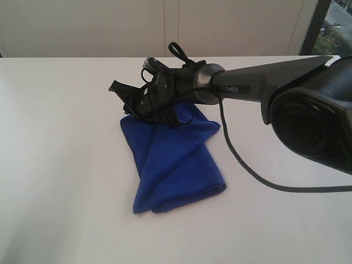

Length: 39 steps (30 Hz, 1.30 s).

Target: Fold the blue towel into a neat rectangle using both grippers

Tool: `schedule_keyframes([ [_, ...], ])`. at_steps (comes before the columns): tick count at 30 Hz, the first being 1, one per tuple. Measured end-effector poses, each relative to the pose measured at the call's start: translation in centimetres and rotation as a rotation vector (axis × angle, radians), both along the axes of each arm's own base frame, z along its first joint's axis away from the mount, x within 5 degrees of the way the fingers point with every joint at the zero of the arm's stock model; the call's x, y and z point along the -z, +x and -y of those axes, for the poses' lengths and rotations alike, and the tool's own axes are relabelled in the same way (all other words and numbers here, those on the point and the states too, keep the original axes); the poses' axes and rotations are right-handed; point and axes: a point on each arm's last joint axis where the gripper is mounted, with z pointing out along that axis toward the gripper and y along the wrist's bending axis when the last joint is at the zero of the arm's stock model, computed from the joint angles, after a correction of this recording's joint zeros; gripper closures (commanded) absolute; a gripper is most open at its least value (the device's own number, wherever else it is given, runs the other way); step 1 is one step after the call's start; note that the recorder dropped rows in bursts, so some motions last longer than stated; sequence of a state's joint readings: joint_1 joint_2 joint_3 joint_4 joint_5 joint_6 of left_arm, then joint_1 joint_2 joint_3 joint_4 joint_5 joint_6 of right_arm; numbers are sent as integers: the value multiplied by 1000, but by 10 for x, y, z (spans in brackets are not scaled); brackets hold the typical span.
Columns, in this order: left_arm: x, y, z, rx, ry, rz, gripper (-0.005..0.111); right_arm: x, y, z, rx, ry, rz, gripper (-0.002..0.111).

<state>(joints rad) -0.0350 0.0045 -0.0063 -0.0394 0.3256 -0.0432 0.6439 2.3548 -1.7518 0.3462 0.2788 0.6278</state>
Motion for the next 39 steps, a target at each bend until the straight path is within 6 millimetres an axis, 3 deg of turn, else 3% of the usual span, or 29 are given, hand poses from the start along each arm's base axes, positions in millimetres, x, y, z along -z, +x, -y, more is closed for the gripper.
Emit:
schedule_keyframes([
  [4, 0, 0, 0, 0, 0, 0, 107, 0, 0, 0, 0, 0, 0, 86],
  [9, 0, 0, 0, 0, 0, 0, 107, 1, -1, 0, -1, -2, -17, 108],
  [17, 0, 0, 0, 0, 0, 0, 107, 2, 0, 8, -1, -23, -67, 108],
  [23, 0, 0, 0, 0, 0, 0, 107, -37, 7, 37, -22, -71, -64, 108],
  [27, 0, 0, 0, 0, 0, 0, 107, -73, 5, 62, -140, -195, -15, 108],
  [30, 0, 0, 0, 0, 0, 0, 107, -88, 1, 78, -256, -320, 4, 108],
  [39, 0, 0, 0, 0, 0, 0, 107, -93, -10, 104, -499, -611, -34, 108],
])
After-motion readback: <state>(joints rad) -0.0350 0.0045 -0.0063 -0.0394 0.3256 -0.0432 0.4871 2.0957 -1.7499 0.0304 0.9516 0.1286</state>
